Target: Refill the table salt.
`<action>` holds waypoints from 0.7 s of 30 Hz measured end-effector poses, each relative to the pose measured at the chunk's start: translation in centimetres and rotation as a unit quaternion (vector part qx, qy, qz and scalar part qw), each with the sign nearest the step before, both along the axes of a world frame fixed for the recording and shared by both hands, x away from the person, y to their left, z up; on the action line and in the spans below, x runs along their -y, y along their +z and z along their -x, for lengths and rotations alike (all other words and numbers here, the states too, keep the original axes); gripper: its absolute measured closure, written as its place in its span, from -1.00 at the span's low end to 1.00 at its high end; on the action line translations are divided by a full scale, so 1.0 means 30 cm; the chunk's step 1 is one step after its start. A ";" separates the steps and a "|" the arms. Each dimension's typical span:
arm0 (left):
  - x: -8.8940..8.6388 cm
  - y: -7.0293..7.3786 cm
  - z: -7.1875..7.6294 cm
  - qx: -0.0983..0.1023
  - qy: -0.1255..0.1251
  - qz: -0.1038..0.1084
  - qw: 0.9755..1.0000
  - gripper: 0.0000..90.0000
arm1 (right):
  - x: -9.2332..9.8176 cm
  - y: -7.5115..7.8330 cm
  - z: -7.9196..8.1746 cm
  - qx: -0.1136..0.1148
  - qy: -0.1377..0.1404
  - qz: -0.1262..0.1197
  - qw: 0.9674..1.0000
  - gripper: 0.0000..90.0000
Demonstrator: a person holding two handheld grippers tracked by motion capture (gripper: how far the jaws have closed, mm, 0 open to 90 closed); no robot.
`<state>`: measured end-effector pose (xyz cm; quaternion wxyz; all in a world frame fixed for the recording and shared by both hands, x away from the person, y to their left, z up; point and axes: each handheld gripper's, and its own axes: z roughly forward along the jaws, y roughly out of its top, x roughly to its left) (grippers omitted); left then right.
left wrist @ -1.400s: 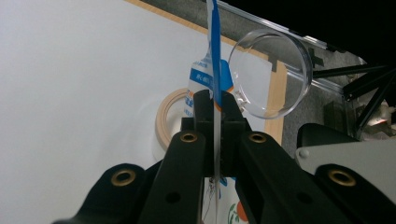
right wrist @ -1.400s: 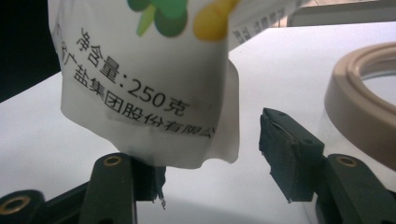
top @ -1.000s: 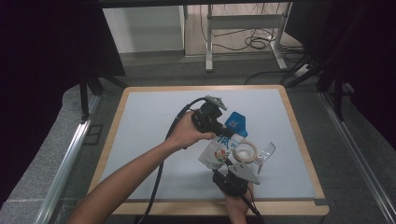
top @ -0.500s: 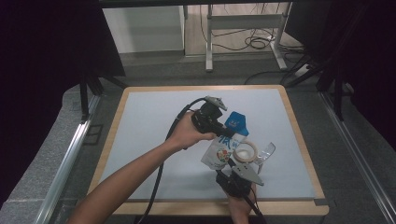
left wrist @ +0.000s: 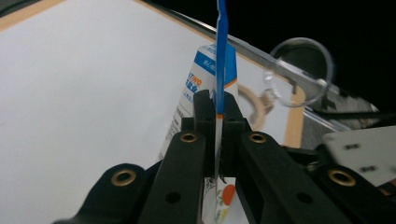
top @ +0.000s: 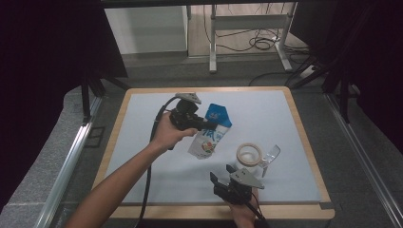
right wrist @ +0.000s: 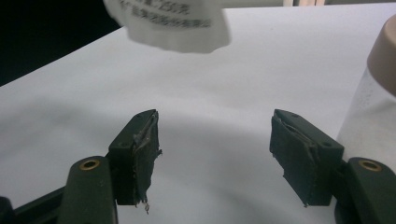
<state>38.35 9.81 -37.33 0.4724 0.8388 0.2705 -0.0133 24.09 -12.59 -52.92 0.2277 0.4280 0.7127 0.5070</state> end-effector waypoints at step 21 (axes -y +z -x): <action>-0.401 -0.203 -0.193 0.031 0.213 0.043 0.976 1.00 | 0.003 0.010 0.007 0.002 0.019 -0.001 1.000 -0.25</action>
